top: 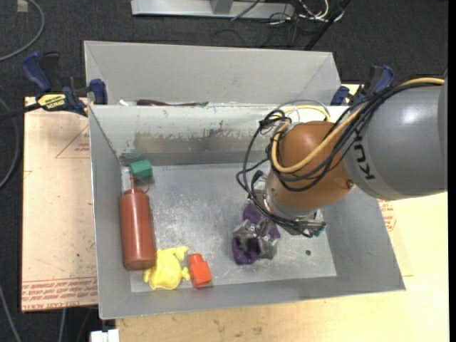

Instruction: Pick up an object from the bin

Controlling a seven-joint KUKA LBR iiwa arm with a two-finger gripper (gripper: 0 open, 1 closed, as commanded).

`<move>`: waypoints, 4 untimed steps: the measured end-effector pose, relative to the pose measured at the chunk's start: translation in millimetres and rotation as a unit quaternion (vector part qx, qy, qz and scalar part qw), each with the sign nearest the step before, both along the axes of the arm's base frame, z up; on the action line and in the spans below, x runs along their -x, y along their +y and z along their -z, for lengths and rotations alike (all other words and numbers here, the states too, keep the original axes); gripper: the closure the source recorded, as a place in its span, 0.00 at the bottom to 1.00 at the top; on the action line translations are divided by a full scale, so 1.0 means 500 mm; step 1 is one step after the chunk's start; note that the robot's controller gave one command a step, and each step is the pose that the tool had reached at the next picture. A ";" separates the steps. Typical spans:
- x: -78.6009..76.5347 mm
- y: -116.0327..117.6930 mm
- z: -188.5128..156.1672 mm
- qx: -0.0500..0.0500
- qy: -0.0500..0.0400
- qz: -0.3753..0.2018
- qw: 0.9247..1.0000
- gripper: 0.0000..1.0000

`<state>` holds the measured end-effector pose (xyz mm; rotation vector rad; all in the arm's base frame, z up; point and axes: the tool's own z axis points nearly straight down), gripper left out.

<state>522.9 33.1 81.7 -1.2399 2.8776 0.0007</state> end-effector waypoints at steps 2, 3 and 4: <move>0.000 0.000 0.000 0.000 0.000 0.000 1.000 1.00; 0.000 0.000 0.000 0.000 0.000 0.000 1.000 1.00; 0.000 0.000 0.000 0.000 0.000 0.000 1.000 1.00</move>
Offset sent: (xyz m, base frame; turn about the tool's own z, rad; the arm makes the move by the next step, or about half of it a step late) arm 0.0000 0.0000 0.0000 0.0000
